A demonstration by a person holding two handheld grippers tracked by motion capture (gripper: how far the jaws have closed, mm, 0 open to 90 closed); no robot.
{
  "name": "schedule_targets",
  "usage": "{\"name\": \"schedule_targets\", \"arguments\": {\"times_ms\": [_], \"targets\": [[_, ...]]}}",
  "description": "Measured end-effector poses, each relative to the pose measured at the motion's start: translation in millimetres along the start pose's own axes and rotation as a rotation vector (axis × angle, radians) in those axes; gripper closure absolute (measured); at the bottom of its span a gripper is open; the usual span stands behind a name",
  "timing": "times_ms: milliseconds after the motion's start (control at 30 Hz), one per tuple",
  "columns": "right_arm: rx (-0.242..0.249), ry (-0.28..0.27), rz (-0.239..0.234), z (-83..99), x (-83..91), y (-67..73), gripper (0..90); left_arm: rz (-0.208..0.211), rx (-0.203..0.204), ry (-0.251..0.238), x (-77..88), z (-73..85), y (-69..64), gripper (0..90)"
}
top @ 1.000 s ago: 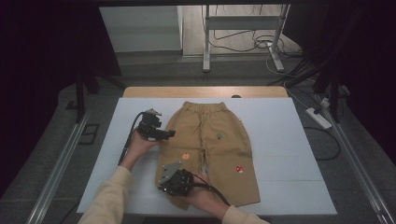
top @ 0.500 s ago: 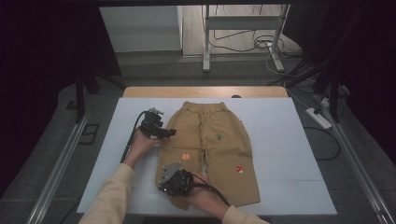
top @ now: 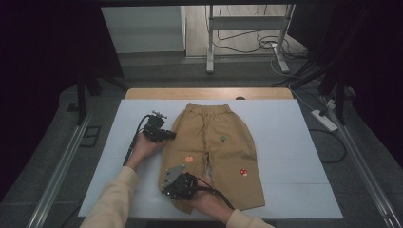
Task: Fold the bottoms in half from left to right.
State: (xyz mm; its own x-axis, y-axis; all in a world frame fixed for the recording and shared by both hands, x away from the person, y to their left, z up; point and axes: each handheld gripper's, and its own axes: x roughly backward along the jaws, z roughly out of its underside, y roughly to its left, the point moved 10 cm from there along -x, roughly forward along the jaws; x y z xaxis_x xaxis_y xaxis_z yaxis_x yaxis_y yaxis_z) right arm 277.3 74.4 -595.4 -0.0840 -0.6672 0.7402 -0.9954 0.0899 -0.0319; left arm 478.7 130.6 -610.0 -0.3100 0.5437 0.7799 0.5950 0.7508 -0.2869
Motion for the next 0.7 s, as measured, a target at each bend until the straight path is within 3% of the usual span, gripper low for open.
{"name": "schedule_targets", "arguments": {"times_ms": [333,700], "targets": [[0.000,-0.010,-0.006,-0.5,6.4,1.3,85.7,0.033,-0.002,-0.030,7.7,-4.6,-6.1,82.2],[-0.002,-0.036,-0.011,-6.5,16.4,1.5,85.7,0.042,-0.009,-0.066,16.2,-11.3,-12.0,82.4]]}}
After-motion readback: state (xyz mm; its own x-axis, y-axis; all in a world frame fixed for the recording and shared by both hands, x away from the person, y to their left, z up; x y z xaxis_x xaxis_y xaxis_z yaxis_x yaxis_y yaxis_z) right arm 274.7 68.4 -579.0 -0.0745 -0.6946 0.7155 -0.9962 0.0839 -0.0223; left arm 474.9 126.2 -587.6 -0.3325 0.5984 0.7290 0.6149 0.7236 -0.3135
